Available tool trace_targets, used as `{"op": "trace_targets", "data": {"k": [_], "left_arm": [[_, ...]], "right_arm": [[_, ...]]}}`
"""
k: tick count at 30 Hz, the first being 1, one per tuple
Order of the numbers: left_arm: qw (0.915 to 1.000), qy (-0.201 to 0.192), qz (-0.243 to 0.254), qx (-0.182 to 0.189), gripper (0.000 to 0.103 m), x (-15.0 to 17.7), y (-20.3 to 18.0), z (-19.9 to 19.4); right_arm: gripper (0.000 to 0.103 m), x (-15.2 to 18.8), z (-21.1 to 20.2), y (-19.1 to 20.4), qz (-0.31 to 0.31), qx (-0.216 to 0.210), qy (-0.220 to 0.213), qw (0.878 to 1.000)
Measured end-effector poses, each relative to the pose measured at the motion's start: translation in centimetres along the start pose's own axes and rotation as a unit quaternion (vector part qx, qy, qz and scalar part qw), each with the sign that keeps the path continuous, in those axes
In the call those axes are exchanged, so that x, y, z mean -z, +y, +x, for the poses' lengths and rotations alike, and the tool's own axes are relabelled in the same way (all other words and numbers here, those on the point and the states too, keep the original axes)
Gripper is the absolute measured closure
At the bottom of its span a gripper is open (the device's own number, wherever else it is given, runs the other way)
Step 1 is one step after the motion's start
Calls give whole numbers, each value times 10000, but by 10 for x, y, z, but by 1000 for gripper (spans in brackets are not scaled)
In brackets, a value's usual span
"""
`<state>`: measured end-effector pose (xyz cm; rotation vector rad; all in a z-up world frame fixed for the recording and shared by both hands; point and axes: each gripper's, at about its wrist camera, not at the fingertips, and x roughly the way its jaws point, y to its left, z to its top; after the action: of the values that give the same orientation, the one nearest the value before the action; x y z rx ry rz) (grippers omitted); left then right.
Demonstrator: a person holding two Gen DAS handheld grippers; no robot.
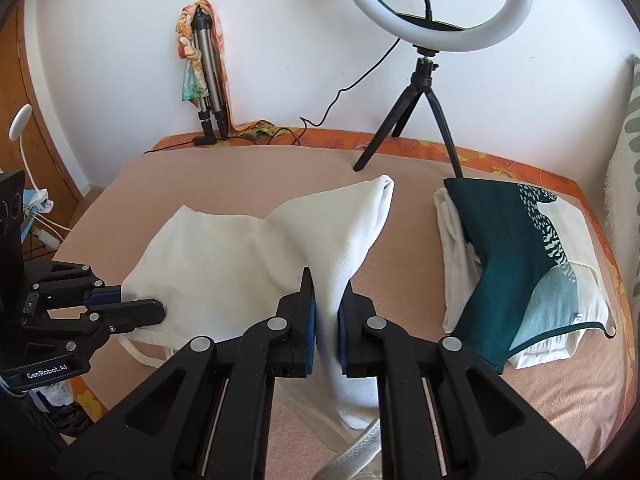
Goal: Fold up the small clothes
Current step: 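Lift the folded camisole with both tools and carry it onto the clothes stack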
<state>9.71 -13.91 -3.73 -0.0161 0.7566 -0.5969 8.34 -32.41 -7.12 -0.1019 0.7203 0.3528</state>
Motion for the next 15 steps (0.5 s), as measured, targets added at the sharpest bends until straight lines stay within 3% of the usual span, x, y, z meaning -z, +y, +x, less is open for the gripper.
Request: {"op": "trace_targets", "data": {"k": [15], "left_arm": [[9970, -204, 572, 478, 95, -70, -91, 79]], "right_arm": [[93, -9, -54, -126, 328, 772, -431, 9955]]}}
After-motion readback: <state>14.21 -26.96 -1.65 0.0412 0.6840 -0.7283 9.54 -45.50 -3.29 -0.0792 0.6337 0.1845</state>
